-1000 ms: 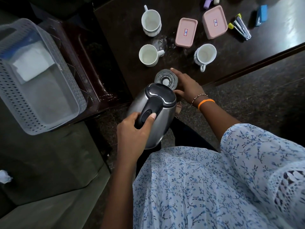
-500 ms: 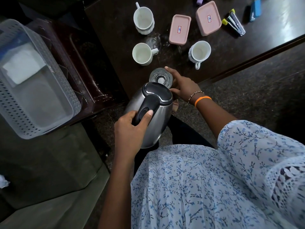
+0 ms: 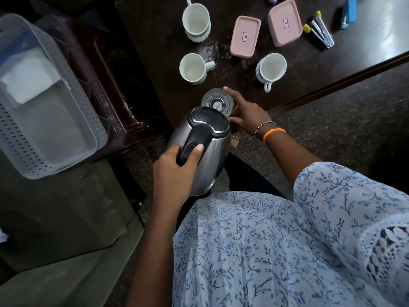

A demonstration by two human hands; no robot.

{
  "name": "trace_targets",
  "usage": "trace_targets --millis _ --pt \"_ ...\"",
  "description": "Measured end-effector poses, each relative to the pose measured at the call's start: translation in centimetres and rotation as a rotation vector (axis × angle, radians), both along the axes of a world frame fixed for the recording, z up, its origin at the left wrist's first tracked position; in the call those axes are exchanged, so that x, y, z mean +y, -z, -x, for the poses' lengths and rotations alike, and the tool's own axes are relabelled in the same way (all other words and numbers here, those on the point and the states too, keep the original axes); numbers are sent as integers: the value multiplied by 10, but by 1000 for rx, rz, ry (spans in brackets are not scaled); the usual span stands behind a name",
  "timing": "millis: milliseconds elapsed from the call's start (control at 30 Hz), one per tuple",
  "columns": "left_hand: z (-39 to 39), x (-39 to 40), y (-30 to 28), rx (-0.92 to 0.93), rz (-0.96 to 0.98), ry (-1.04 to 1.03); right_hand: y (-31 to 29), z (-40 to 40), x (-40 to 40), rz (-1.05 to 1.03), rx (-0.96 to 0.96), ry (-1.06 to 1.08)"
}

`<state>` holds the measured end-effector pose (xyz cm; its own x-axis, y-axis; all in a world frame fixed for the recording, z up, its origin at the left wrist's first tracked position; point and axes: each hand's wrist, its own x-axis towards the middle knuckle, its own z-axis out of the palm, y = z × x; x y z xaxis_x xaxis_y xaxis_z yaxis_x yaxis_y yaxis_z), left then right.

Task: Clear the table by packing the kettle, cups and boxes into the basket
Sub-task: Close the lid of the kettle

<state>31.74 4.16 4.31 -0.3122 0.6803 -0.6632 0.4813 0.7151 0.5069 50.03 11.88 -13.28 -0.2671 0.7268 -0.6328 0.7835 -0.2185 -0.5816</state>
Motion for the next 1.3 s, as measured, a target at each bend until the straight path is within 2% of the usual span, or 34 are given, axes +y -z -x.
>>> trace_targets --millis 400,667,1300 --pt "3 2 5 61 -18 92 -1 0 -1 16 20 30" --pt "2 2 7 71 -21 83 -2 3 3 29 34 57" --pt "-2 12 8 215 -16 185 -1 3 0 42 65 78"
